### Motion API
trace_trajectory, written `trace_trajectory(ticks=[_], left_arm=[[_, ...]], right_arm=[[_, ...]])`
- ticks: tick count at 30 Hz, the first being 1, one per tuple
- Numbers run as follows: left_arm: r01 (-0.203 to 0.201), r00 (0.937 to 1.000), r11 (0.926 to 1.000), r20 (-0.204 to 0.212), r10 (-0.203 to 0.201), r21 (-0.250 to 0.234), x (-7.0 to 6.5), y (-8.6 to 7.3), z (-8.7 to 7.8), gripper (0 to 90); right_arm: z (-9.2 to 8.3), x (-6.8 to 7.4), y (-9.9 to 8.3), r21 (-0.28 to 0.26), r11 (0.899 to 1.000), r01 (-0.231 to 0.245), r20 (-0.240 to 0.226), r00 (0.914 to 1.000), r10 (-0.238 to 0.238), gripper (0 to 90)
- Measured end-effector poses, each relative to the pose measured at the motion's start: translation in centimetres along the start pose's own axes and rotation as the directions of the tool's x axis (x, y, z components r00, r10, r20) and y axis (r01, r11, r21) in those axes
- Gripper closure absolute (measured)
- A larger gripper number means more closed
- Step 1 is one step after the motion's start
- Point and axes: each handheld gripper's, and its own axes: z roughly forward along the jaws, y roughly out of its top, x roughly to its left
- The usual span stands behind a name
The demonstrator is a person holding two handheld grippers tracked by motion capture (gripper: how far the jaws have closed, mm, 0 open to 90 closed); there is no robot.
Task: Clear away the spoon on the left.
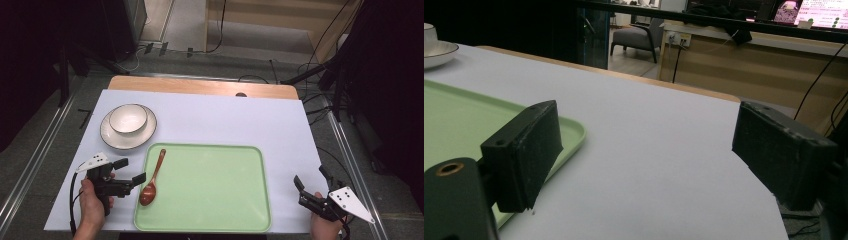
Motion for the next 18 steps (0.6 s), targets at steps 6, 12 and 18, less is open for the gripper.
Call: trace_trajectory(ticks=[6, 12, 18], left_arm=[[-0.019, 0.9997, 0.9987, -0.015, 0.018, -0.047, 0.6, -0.3, -1.5, 0.0], [0.005, 0.9993, 0.9974, -0.036, -0.008, -0.072, 1.6, -0.8, -2.7, 0.0], [0.014, 0.9983, 0.9945, -0.055, -0.02, -0.104, 2.5, -1.0, -4.0, 0.0]], right_arm=[[0.0, 0.1, 0.0, 0.004, 1.0, 0.005, 0.0, 1.0, -0.005, 13.2], [0.0, 0.0, 0.0, 0.001, 1.0, 0.001, 0.0, 1.0, -0.001, 13.2], [0.0, 0.0, 0.0, 0.003, 1.0, 0.001, -0.001, 1.0, -0.001, 13.2]])
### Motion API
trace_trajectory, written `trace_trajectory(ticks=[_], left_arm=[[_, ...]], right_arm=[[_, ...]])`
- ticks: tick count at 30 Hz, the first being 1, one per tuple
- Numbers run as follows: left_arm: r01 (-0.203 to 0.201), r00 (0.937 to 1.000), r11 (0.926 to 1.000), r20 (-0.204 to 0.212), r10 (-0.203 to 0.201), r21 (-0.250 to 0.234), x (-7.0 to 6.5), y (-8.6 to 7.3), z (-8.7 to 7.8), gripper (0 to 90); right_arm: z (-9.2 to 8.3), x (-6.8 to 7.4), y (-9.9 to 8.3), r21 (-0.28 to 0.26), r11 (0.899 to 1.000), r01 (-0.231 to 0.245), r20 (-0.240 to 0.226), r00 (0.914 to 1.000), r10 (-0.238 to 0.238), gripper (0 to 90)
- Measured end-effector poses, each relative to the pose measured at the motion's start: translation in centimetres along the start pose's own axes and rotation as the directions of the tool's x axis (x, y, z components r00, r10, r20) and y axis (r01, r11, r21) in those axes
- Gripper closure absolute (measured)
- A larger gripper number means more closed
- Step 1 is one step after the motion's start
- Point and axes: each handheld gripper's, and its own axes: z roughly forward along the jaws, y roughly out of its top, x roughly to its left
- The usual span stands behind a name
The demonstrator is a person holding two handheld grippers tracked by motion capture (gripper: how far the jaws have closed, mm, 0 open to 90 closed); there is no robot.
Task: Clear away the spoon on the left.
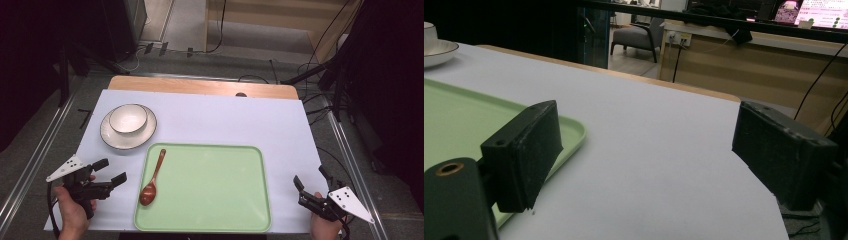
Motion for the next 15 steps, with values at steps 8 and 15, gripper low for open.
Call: trace_trajectory(ticks=[8, 15], left_arm=[[-0.001, 1.0, 0.9995, -0.005, 0.001, -0.031, 1.1, -0.4, -1.6, 0.0], [-0.006, 0.9999, 0.9988, -0.011, 0.005, -0.048, 2.1, -0.6, -2.5, 0.0]], right_arm=[[0.0, 0.0, 0.0, 0.001, 1.0, 0.0, 0.001, 1.0, 0.0, 13.2], [0.0, 0.0, 0.0, 0.0, 1.0, 0.001, 0.001, 1.0, -0.001, 13.2]])
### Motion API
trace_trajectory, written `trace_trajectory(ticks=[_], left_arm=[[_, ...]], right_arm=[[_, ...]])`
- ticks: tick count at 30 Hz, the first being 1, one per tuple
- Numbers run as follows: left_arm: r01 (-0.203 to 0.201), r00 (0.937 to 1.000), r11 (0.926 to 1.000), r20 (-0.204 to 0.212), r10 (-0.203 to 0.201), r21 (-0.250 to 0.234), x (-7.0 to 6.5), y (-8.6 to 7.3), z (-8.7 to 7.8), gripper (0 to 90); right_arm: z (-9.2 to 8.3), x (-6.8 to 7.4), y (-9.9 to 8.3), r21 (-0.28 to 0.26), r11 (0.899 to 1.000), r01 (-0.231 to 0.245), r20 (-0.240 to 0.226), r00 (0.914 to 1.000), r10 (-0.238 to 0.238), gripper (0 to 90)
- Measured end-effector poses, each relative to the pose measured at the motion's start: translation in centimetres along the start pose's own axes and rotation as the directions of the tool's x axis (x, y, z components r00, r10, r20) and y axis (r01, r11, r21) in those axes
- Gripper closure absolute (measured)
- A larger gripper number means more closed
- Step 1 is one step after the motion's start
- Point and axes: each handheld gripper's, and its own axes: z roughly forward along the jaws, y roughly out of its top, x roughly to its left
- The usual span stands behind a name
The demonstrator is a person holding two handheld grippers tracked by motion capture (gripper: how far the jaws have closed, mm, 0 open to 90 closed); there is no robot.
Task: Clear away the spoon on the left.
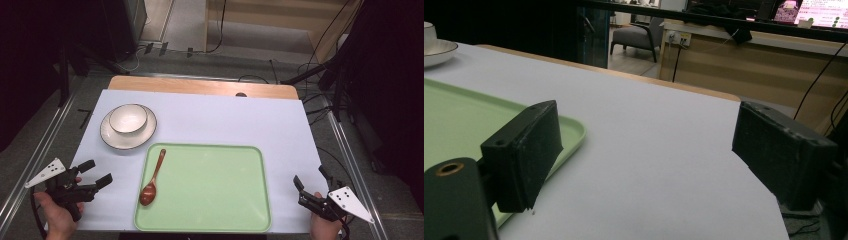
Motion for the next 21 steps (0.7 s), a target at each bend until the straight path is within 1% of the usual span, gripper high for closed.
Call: trace_trajectory(ticks=[1, 4, 6, 8, 10, 12, 14, 18, 20, 21], left_arm=[[-0.005, 1.0, 1.0, -0.004, 0.005, 0.001, 0.1, -0.1, 0.0, 0.0], [-0.015, 0.9999, 0.9999, 0.002, 0.015, 0.001, 0.4, -0.1, -0.3, 0.0], [-0.009, 1.0, 1.0, 0.002, 0.009, -0.003, 0.7, -0.2, -0.7, 0.0], [-0.002, 1.0, 1.0, -0.009, 0.002, -0.003, 1.1, -0.3, -1.0, 0.0], [-0.001, 0.9995, 0.9999, -0.031, 0.001, 0.011, 1.6, -0.5, -1.4, 0.0], [0.012, 0.9989, 0.9999, -0.044, -0.012, 0.002, 1.8, -0.5, -1.7, 0.0], [0.02, 0.9987, 0.9998, -0.046, -0.02, -0.009, 1.9, -0.4, -1.8, 0.0], [0.027, 0.9983, 0.9996, -0.051, -0.027, -0.004, 2.0, -0.5, -1.7, 0.0], [0.022, 0.9983, 0.9998, -0.053, -0.022, 0.001, 1.9, -0.4, -1.7, 0.0], [0.024, 0.9986, 0.9997, -0.047, -0.024, 0.002, 1.9, -0.4, -1.7, 0.0]], right_arm=[[0.0, 0.0, 0.0, 0.0, 1.0, 0.0, 0.0, 1.0, 0.0, 13.2], [0.0, 0.0, 0.0, 0.001, 1.0, -0.001, 0.0, 1.0, 0.001, 13.2], [0.0, 0.0, 0.0, 0.0, 1.0, -0.002, 0.001, 1.0, 0.002, 13.2], [0.0, 0.0, 0.0, 0.002, 1.0, -0.005, 0.002, 1.0, 0.005, 13.2], [0.0, 0.0, 0.0, 0.002, 1.0, -0.005, 0.001, 1.0, 0.005, 13.2], [0.0, 0.0, 0.0, 0.002, 1.0, -0.004, 0.002, 1.0, 0.004, 13.2], [0.0, 0.0, 0.0, 0.002, 1.0, -0.004, 0.002, 1.0, 0.004, 13.2], [0.0, 0.0, -0.1, 0.002, 1.0, -0.006, 0.003, 1.0, 0.006, 13.2], [0.0, 0.0, -0.1, 0.001, 1.0, -0.006, 0.004, 1.0, 0.006, 13.2], [0.0, 0.0, -0.1, 0.001, 1.0, -0.006, 0.003, 1.0, 0.006, 13.2]])
